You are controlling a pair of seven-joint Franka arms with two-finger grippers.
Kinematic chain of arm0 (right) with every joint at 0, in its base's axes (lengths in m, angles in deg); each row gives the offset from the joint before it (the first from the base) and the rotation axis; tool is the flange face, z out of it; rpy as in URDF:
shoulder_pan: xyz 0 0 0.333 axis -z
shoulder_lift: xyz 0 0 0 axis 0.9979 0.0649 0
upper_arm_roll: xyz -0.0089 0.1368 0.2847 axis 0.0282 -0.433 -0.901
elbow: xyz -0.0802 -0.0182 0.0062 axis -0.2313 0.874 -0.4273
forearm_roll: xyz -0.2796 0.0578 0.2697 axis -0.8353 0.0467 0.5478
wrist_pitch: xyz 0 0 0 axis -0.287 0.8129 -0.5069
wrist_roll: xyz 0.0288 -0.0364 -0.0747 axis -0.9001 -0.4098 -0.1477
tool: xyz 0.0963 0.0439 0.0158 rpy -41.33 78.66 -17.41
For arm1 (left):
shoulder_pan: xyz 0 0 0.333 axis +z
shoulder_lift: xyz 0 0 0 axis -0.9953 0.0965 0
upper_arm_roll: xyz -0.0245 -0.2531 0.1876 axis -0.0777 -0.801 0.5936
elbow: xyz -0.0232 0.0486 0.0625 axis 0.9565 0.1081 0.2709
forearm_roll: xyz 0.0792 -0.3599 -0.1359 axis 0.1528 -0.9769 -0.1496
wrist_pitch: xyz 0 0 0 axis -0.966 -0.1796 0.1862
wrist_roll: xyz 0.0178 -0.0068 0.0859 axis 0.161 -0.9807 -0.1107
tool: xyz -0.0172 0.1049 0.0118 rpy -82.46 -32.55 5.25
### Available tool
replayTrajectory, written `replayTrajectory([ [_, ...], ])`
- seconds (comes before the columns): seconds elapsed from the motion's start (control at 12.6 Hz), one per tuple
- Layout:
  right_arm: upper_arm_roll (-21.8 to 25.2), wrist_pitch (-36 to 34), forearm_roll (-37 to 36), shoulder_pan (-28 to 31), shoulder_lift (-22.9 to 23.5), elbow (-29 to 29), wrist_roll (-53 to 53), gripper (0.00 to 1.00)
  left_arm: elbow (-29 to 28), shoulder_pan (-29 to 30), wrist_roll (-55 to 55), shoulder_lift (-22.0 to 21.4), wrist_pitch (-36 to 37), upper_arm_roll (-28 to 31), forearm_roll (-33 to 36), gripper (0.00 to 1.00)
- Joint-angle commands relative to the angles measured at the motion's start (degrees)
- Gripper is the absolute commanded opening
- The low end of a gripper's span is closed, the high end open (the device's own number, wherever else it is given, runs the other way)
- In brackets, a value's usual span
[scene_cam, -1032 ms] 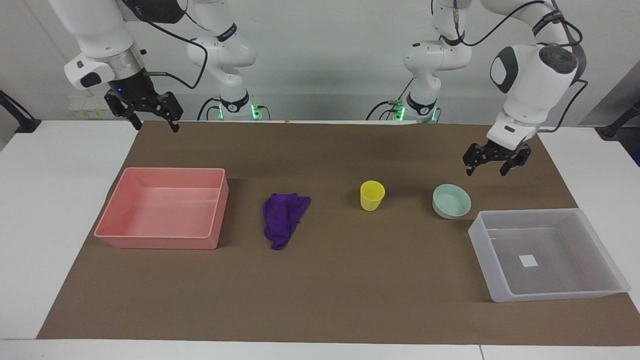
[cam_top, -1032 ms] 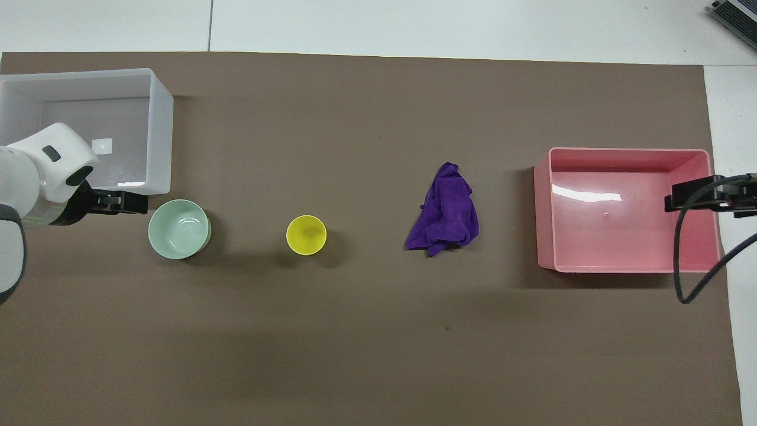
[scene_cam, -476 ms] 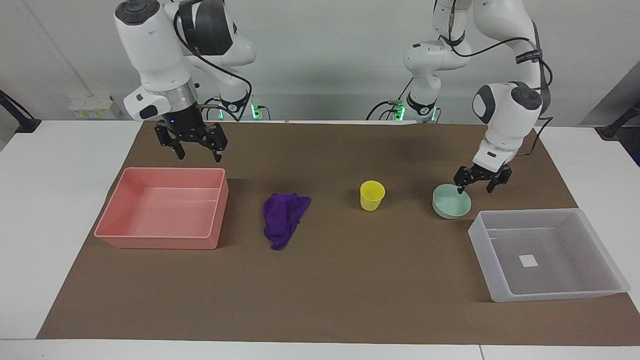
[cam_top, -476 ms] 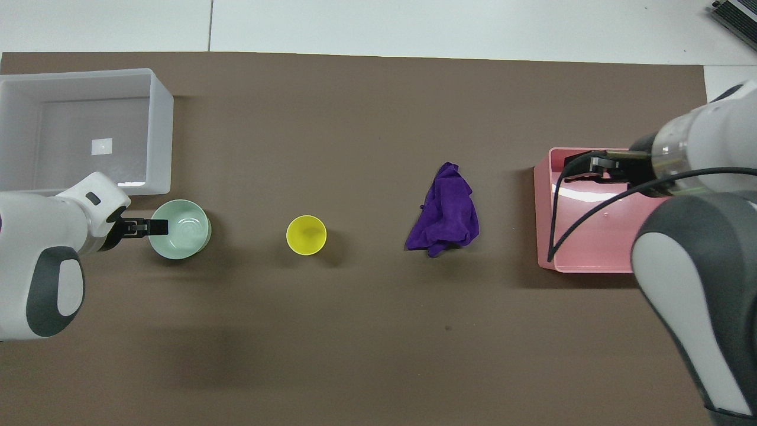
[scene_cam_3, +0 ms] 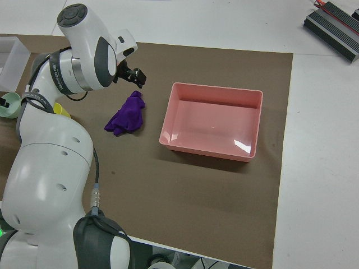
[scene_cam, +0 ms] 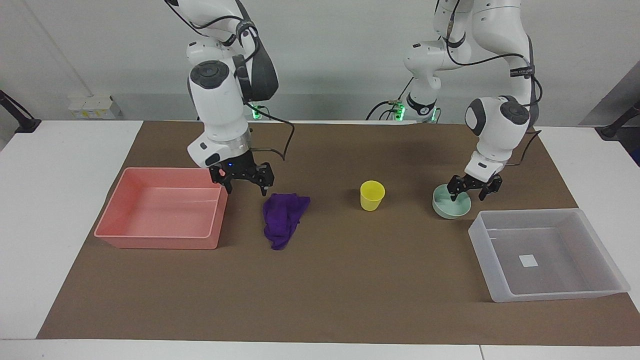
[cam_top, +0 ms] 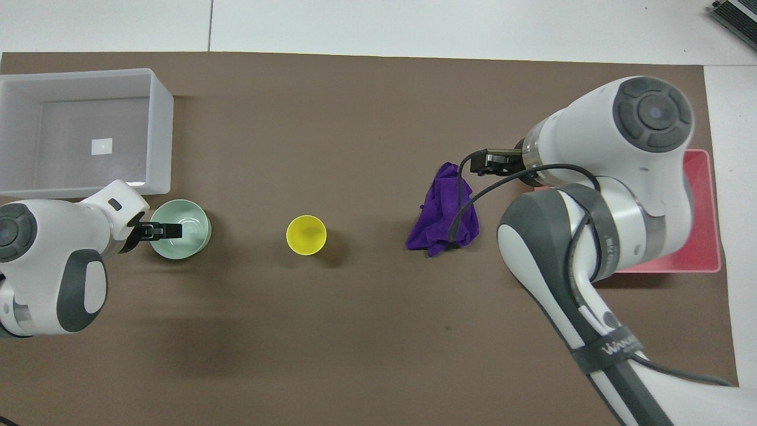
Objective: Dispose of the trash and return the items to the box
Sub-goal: 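Carry the green bowl into the clear bin while the right gripper carries the cloth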
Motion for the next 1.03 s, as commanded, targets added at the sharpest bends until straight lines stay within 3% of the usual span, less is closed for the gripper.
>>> replayTrajectory([
  [0.0, -0.05, 5.5, -0.13, -2.01, 1.65, -3.8, -1.42, 1.0, -1.29, -0.32, 0.4, -0.27, -1.47, -0.09, -1.42, 0.78],
  [0.24, -0.14, 12.97, -0.04, -3.15, 2.62, -10.03, -0.9, 1.0, -1.9, -0.58, 0.32, -0.54, -1.12, -0.26, -3.1, 0.0],
  [0.63, -0.14, 19.85, -0.13, -6.23, 7.54, -11.99, -0.02, 1.0, -1.03, -1.47, -0.12, -1.06, 1.42, -0.26, -3.1, 0.0],
  [0.95, -0.05, 19.85, -0.92, -6.23, 7.81, -13.83, 1.83, 1.0, 8.87, -0.59, -4.77, -2.12, 15.37, 0.26, -3.19, 0.0],
])
